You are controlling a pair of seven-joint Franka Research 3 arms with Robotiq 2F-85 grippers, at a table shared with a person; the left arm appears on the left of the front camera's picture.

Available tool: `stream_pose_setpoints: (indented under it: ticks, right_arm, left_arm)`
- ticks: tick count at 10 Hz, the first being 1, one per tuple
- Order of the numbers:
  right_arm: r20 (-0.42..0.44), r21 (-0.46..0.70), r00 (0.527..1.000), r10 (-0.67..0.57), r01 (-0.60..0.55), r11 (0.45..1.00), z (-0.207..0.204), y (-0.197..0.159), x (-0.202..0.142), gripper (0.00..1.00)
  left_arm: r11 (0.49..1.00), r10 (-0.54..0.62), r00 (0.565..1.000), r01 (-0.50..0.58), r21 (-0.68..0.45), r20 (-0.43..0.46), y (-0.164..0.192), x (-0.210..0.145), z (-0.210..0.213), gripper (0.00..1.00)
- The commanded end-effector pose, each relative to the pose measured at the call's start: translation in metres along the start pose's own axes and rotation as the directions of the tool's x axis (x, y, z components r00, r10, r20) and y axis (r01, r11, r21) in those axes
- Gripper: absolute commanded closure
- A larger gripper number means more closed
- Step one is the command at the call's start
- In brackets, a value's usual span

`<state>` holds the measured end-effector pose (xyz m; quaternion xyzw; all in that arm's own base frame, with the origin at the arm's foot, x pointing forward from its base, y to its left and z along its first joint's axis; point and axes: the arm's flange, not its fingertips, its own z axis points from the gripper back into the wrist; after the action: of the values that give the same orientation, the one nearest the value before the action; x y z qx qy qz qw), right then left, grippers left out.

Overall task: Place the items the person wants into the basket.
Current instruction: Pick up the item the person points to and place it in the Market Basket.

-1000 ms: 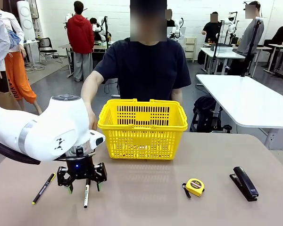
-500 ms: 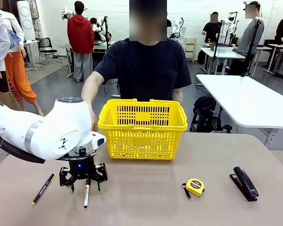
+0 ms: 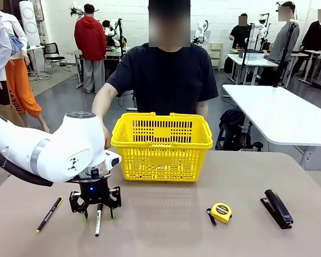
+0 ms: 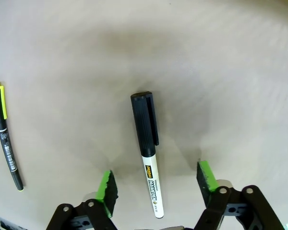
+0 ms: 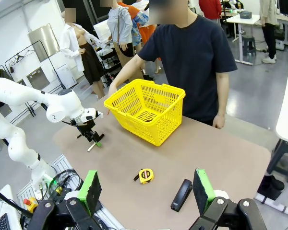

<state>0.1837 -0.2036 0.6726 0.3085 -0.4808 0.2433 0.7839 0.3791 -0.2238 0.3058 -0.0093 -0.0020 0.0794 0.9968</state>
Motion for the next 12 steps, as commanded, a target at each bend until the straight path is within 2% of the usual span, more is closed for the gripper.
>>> stream_pose_setpoints:
  ticks: [1, 3, 4, 6, 12]
  right_arm:
    - [0.012, 0.021, 1.0, 0.009, -0.009, 1.0, -0.002, 0.0, 0.001, 0.0]
    - [0.012, 0.021, 1.0, 0.009, -0.009, 1.0, -0.002, 0.0, 0.001, 0.0]
    - [0.012, 0.021, 1.0, 0.009, -0.009, 1.0, -0.002, 0.0, 0.001, 0.0]
    - [0.012, 0.021, 1.0, 0.009, -0.009, 1.0, -0.002, 0.0, 0.001, 0.0]
    - [0.012, 0.021, 1.0, 0.009, -0.009, 1.0, -0.002, 0.0, 0.001, 0.0]
  left_arm:
    - [1.0, 0.007, 1.0, -0.007, 0.009, 0.027, -0.005, 0.001, -0.003, 1.0]
    - [1.0, 0.003, 1.0, -0.004, 0.012, 0.021, -0.005, 0.001, -0.003, 1.0]
    - [1.0, 0.003, 1.0, -0.004, 0.012, 0.021, -0.005, 0.001, -0.002, 0.81]
    - [1.0, 0.006, 1.0, -0.006, 0.007, 0.021, -0.005, 0.001, -0.002, 1.0]
    - [0.999, -0.047, 0.999, 0.047, 0.022, 0.003, -0.001, 0.002, 0.006, 1.0]
